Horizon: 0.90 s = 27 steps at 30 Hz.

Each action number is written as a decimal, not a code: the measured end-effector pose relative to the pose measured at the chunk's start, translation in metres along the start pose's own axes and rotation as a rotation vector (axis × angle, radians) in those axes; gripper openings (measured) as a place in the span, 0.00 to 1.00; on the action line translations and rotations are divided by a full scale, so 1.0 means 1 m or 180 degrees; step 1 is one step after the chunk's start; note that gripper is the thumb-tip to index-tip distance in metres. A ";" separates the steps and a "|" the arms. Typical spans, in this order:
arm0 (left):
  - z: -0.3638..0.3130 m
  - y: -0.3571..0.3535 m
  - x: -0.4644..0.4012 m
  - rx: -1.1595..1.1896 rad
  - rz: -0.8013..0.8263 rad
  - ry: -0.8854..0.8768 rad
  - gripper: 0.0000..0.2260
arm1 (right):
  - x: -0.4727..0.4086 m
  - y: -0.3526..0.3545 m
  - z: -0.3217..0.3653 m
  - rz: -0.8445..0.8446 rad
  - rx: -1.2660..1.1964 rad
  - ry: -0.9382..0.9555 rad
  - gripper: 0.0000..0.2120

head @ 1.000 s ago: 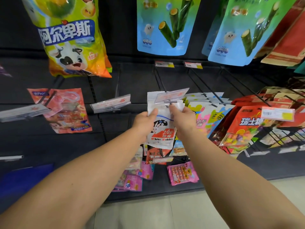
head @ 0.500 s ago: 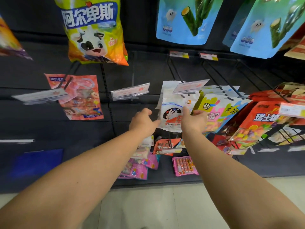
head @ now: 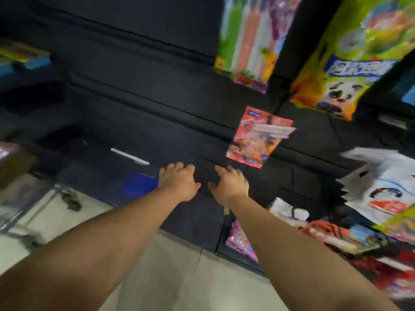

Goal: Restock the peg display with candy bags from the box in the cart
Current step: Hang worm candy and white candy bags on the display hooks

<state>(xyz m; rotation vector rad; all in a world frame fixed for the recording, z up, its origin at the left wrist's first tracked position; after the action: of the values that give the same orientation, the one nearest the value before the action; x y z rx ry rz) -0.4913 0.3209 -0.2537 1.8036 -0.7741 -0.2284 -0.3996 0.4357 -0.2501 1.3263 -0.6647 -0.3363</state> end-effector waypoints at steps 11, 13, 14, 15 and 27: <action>0.353 0.152 0.122 0.0103 -0.0882 0.1709 0.26 | 0.032 -0.030 0.414 0.0120 0.0306 0.1925 0.29; 0.392 0.164 0.136 0.0202 -0.0914 0.1960 0.24 | 0.037 -0.037 0.461 0.0207 0.0374 0.2151 0.29; 0.411 0.169 0.141 0.0247 -0.0915 0.2067 0.24 | 0.038 -0.041 0.481 0.0251 0.0416 0.2235 0.29; 0.429 0.173 0.144 0.0278 -0.0910 0.2172 0.24 | 0.038 -0.045 0.501 0.0276 0.0467 0.2320 0.29; 0.608 0.235 0.088 0.0314 -0.0975 0.2857 0.29 | -0.066 -0.053 0.693 0.0351 0.0590 0.2838 0.28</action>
<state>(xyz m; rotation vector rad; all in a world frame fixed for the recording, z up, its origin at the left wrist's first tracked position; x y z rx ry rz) -0.8247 -0.2463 -0.2514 1.8541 0.1281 0.4157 -0.8721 -0.0781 -0.2508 1.4367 -0.0086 0.4123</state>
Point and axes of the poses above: each hand's wrist, its own x-axis away from the middle knuckle, its own y-axis out of the back of the hand, z = x × y, the point moved 6 cm from there along -x, towards the middle knuckle, and after that the axes turned 11 degrees about x, right-handed, at the moved point
